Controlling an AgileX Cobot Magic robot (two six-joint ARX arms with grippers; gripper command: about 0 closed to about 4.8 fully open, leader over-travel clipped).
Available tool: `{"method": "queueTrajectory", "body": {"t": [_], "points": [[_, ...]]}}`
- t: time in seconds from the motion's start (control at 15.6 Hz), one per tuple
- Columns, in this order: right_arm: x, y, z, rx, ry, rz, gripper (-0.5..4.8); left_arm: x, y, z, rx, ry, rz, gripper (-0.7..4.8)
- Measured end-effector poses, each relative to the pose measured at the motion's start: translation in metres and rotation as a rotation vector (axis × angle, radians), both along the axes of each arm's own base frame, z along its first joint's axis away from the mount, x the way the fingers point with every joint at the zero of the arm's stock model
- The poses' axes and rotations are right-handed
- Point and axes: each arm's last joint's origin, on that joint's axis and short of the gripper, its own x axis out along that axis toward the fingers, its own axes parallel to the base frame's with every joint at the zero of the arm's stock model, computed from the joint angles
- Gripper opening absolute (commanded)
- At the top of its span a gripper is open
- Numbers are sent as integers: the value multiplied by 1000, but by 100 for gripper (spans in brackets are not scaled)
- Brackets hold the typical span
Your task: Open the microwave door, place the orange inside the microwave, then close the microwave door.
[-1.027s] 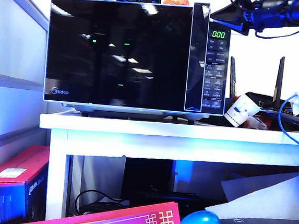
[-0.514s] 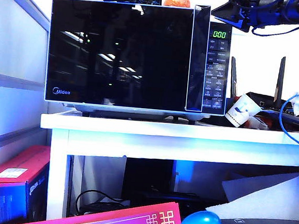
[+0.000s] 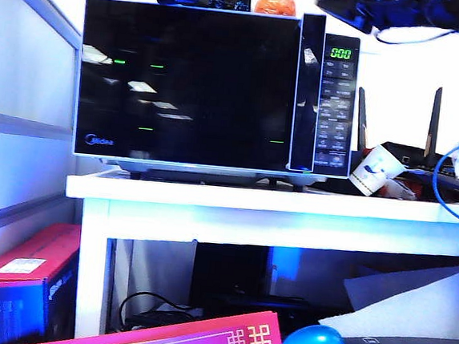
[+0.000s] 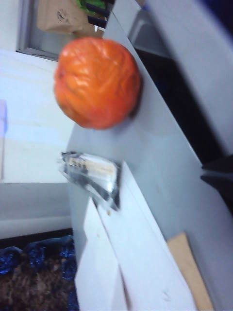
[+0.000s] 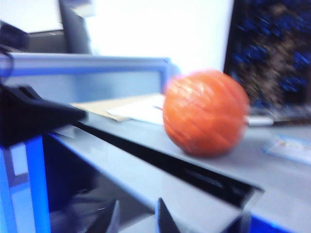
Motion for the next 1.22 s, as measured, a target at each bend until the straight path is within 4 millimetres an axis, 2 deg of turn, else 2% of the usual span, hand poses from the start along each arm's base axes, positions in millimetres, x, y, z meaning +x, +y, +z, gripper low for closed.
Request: {"method": "queueTrajectory", "body": {"t": [0.39, 0.45, 0.58, 0.83, 1.09, 1.22], "points": [[5, -8, -1, 55, 23, -210, 111, 0, 0, -1, 1, 9, -1, -4], [8, -10, -4, 30, 28, -287, 112, 0, 0, -1, 0, 9, 0, -4], [10, -10, -10, 2, 65, -327, 112, 0, 0, -1, -1, 5, -1, -4], [21, 0, -39, -49, 210, -287, 111, 0, 0, 0, -4, -4, -4, -4], [20, 2, -41, -82, 203, -201, 112, -2, -5, 1, -24, -10, -31, -4], [18, 3, -41, -95, 197, -140, 111, -5, -10, 11, -37, -40, -46, -4]]}}
